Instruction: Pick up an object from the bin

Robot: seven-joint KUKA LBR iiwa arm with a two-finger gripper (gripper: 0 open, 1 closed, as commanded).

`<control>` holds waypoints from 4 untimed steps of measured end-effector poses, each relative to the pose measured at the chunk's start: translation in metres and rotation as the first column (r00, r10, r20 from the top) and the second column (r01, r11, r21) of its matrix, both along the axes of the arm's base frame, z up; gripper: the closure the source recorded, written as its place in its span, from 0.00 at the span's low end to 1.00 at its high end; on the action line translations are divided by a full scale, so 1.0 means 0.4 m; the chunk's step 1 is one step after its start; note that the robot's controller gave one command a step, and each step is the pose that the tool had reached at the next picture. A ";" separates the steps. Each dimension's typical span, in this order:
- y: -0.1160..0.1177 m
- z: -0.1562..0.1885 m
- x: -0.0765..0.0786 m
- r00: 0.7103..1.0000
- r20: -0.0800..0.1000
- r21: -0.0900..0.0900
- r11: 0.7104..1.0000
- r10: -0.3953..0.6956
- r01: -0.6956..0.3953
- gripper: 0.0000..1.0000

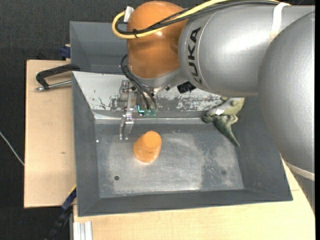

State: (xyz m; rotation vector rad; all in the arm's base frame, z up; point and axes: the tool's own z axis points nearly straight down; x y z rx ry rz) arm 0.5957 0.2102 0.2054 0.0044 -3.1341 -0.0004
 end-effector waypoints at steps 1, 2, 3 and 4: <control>-0.115 -0.246 -0.024 1.000 -0.001 -0.003 1.000 -0.016 0.016 0.00; -0.253 -0.331 -0.113 0.957 0.018 0.001 0.957 0.290 -0.291 0.00; -0.250 -0.329 -0.112 0.957 0.019 0.002 0.957 0.290 -0.290 1.00; -0.253 0.064 -0.077 0.526 0.018 -0.008 0.526 0.850 -0.850 1.00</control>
Offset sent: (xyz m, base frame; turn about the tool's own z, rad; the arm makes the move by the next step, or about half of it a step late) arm -0.0081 -0.0445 -0.0944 0.0148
